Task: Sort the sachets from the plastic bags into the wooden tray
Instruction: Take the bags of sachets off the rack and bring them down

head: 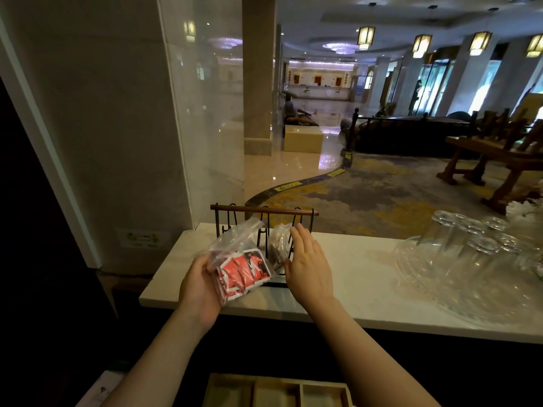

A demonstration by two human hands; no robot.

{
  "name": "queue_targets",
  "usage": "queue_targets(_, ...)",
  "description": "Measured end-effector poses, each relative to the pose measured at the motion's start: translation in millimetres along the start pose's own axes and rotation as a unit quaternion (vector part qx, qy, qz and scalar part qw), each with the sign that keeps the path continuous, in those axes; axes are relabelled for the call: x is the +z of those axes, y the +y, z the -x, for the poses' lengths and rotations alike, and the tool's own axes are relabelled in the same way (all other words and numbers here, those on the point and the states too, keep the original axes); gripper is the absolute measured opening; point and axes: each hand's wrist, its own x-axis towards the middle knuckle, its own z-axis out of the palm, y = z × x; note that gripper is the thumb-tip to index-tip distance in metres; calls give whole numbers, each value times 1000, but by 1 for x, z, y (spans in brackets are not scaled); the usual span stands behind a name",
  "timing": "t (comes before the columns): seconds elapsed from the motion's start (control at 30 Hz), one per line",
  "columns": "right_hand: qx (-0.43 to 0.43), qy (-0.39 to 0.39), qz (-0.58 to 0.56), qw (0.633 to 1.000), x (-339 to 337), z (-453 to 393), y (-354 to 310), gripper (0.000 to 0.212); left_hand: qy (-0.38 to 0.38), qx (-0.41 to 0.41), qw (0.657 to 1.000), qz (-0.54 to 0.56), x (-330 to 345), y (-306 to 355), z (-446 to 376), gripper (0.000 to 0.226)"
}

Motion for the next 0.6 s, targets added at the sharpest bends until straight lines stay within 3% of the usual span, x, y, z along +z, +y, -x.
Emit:
queue_targets(0.2,-2,-12,-12,1000,-10,3,-4,65,-53,-96,992,68,-19,-18,30,45)
queue_targets(0.43,-6,-24,13,1000,-16,3,-8,70,-33,-144,987,70,-44,-44,62,56)
queue_targets(0.6,-77,-23,138,987,-13,-2,-10,47,12,-165,984,65,-55,-51,68,62)
